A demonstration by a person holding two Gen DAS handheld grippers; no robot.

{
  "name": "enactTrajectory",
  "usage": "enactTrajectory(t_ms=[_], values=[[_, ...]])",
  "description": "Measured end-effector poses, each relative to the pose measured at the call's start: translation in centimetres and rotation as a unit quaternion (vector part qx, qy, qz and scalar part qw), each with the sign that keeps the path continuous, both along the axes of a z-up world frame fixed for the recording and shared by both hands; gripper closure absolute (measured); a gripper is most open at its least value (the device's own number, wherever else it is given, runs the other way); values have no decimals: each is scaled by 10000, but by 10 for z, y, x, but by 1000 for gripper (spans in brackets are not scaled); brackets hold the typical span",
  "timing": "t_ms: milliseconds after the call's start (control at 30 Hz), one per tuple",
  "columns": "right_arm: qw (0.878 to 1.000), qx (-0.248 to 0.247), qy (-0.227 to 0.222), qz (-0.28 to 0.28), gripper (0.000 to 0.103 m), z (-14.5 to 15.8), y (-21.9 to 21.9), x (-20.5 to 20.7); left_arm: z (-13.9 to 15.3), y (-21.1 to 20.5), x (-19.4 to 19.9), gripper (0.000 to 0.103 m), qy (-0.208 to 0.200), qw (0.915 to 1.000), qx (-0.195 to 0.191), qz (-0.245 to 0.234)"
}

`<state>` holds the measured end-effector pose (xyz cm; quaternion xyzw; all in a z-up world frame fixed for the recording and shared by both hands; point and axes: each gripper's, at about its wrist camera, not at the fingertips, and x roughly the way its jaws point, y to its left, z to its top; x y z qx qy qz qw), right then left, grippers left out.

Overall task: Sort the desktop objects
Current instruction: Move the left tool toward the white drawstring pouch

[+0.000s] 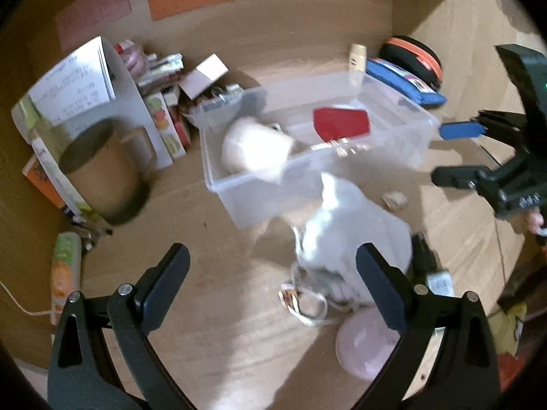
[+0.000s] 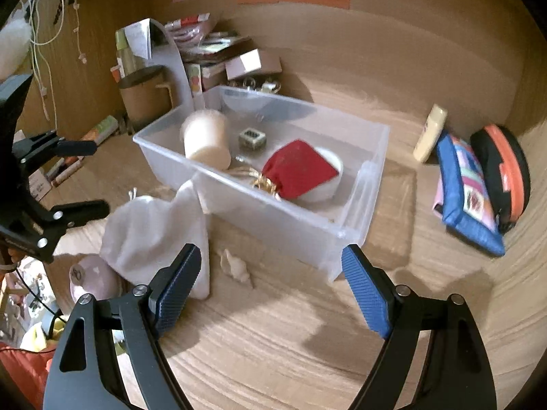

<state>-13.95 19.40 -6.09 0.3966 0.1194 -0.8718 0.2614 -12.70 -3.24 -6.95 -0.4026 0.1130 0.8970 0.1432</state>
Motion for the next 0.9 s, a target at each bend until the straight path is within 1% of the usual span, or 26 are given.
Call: enactTrajectory(t_ms=[67,133,233,333,467,633,700,800,900], values=[[10000,10,-50,-1,21,-4,1,0,-5,-1,5,4,-154,9997,117,-154],[10000,37,-91,8,21,-8,1,0,-9,1,9,4,-254,9992,157,-284],[9999,82,-137,29,21,-13,0,1,-17,6,9,4,-371,9983,48,-440],[9998,133,-174,25,21,-18,-2,-1,-21,10,1,4,-565,9970,69,-532],[9996,146,-261,13,21,-27,-2,-4,-29,16,-14,4,-862,9938,204,-672],[9993,246,-249,114,23,-41,-7,-3,-37,26,-26,4,-941,9919,219,-821],[9993,308,-158,138,24,-46,-10,-2,-39,28,-30,4,-939,9915,219,-872],[9992,354,-73,160,33,-50,-13,-4,-41,33,-33,4,-812,9919,133,-971],[9992,326,-152,168,45,-52,-14,-11,-43,37,-35,4,-725,9919,86,-1037]])
